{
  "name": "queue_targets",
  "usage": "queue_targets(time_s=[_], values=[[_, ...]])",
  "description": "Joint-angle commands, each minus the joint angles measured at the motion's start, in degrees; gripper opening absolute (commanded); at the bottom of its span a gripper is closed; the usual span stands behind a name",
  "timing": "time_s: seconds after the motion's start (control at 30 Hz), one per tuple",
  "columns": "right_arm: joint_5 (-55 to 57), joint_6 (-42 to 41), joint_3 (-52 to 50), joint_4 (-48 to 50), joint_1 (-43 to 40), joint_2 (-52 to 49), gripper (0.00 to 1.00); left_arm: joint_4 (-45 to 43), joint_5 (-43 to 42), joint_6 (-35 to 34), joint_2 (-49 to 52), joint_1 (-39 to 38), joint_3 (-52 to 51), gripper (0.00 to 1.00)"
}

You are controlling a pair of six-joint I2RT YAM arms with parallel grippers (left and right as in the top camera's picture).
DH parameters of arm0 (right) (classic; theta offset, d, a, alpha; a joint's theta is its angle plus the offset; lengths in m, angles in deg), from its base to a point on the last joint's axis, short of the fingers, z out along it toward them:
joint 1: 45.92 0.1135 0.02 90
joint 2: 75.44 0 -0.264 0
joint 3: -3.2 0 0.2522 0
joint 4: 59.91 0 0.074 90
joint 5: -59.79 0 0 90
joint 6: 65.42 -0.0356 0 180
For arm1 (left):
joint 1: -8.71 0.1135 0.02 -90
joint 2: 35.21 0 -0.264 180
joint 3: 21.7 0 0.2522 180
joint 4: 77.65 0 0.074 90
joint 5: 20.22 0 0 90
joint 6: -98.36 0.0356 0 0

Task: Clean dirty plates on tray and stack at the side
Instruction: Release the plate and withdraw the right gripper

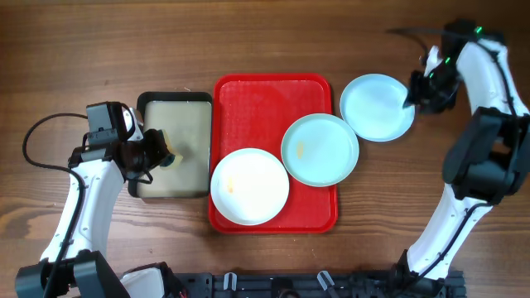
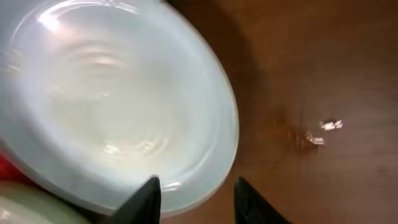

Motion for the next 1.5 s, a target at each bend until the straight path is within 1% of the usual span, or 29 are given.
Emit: queue_targets(time_s=[0.0, 0.07, 0.13, 0.27, 0.33, 0.43, 0.5, 0.67, 0.77, 0.83, 0.93, 1.2, 1.37, 1.43, 1.47], values=[[-7.58, 0.74, 7.39, -8.70, 0.35, 5.62, 0.40, -0.52, -0.70, -0.11, -0.42, -0.13, -0.09, 0.05], [-9.49, 0.83, 6.73, -14.32, 1.22, 5.88, 0.40, -0.68, -0.70, -0.11, -0.42, -0.13, -0.09, 0.05], [-9.46, 2.23, 3.76, -15.91, 3.30, 5.88, 0.40, -0.72, -0.70, -0.11, -0.42, -0.13, -0.09, 0.05], [-9.46, 2.05, -4.00, -14.27, 8.66, 5.88, 0.40, -0.66, -0.70, -0.11, -0.42, -0.13, -0.09, 0.05], [-9.44, 2.05, -8.35, -11.50, 12.20, 5.88, 0.40, -0.66, -0.70, -0.11, -0.42, -0.13, -0.09, 0.05], [-8.44, 0.46, -11.91, -9.51, 15.76, 5.88, 0.40, -0.66, -0.70, -0.11, -0.42, -0.13, -0.09, 0.05], [-7.32, -1.05, -13.18, -8.57, 17.00, 5.88, 0.40, -0.66, -0.70, -0.11, -0.42, -0.13, -0.09, 0.05], [-7.06, -1.05, -17.99, -5.88, 18.14, 5.88, 0.40, -0.66, -0.70, -0.11, -0.42, -0.13, -0.09, 0.05], [-1.14, -4.15, -18.51, -5.79, 18.14, 5.97, 0.40, -0.63, -0.70, -0.11, -0.42, -0.13, -0.09, 0.05], [-1.25, -4.15, -18.51, -5.79, 18.14, 6.25, 0.39, -0.63, -0.68, -0.09, -0.42, -0.13, -0.09, 0.05], [-1.27, -5.31, -18.53, -5.77, 18.14, 6.29, 0.33, -0.66, -0.68, -0.09, -0.42, -0.13, -0.09, 0.05], [-1.66, -5.86, -18.58, -4.28, 19.96, 6.29, 0.25, -0.66, -0.68, -0.09, -0.42, -0.13, -0.09, 0.05], [-1.44, -7.28, -18.58, -3.39, 20.74, 6.29, 0.25, -0.63, -0.70, -0.09, -0.42, -0.13, -0.09, 0.05], [-1.40, -7.41, -18.58, -3.06, 20.74, 6.29, 0.18, -0.63, -0.70, -0.09, -0.42, -0.13, -0.09, 0.05], [-1.40, -7.39, -18.58, -3.10, 20.74, 6.29, 0.17, -0.63, -0.68, -0.11, -0.42, -0.13, -0.09, 0.05]])
